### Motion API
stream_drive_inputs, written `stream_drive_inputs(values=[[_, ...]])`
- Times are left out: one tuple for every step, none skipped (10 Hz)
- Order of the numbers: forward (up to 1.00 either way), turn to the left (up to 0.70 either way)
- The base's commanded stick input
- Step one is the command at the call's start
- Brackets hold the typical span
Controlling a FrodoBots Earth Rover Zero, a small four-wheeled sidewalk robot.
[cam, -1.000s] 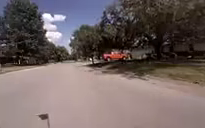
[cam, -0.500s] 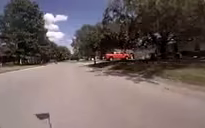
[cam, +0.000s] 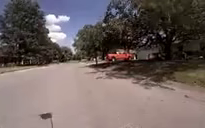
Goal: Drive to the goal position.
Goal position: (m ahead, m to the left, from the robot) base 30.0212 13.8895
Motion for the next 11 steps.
stream_drive_inputs(values=[[1.00, 0.00], [1.00, 0.00], [1.00, 0.00], [1.00, 0.00], [1.00, 0.00], [1.00, 0.00], [1.00, 0.00], [1.00, 0.00], [1.00, 0.00], [1.00, 0.00], [1.00, 0.00]])
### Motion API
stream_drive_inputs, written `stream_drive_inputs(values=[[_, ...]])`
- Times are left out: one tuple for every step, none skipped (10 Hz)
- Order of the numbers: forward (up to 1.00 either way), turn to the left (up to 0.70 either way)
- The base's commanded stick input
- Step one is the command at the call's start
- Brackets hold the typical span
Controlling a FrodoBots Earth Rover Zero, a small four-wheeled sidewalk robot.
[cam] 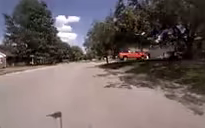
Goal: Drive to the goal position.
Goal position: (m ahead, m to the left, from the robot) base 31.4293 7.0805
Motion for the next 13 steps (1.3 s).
stream_drive_inputs(values=[[1.00, 0.00], [1.00, 0.00], [1.00, 0.00], [1.00, 0.00], [1.00, 0.00], [1.00, 0.00], [1.00, 0.00], [1.00, 0.00], [1.00, 0.00], [1.00, 0.00], [1.00, 0.00], [1.00, 0.00], [1.00, 0.00]])
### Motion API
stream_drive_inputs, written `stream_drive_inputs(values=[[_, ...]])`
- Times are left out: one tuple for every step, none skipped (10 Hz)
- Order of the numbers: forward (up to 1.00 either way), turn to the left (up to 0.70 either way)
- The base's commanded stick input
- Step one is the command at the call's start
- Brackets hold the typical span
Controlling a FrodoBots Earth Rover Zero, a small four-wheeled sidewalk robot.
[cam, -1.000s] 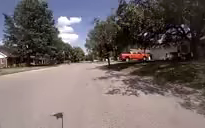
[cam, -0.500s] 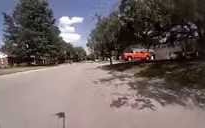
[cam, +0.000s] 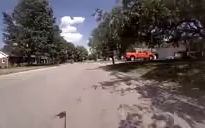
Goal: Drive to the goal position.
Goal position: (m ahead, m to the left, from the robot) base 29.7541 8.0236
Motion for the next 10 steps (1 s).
stream_drive_inputs(values=[[1.00, 0.00], [1.00, 0.00], [1.00, 0.00], [1.00, 0.00], [1.00, 0.00], [0.84, 0.00], [0.68, 0.00], [0.51, 0.00], [0.34, 0.00], [0.18, 0.00]])
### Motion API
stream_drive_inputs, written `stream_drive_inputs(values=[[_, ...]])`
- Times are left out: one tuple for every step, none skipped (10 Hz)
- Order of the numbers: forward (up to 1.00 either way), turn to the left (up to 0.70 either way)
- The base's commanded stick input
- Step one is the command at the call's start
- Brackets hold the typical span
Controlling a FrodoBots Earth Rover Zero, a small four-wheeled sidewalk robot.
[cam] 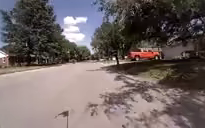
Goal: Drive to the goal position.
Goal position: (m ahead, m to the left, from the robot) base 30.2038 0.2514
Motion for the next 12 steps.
stream_drive_inputs(values=[[0.01, 0.00], [0.11, 0.00], [0.29, 0.00], [0.47, 0.00], [0.65, 0.00], [0.83, 0.00], [1.00, 0.00], [1.00, 0.00], [1.00, 0.00], [1.00, 0.00], [1.00, 0.00], [1.00, 0.00]])
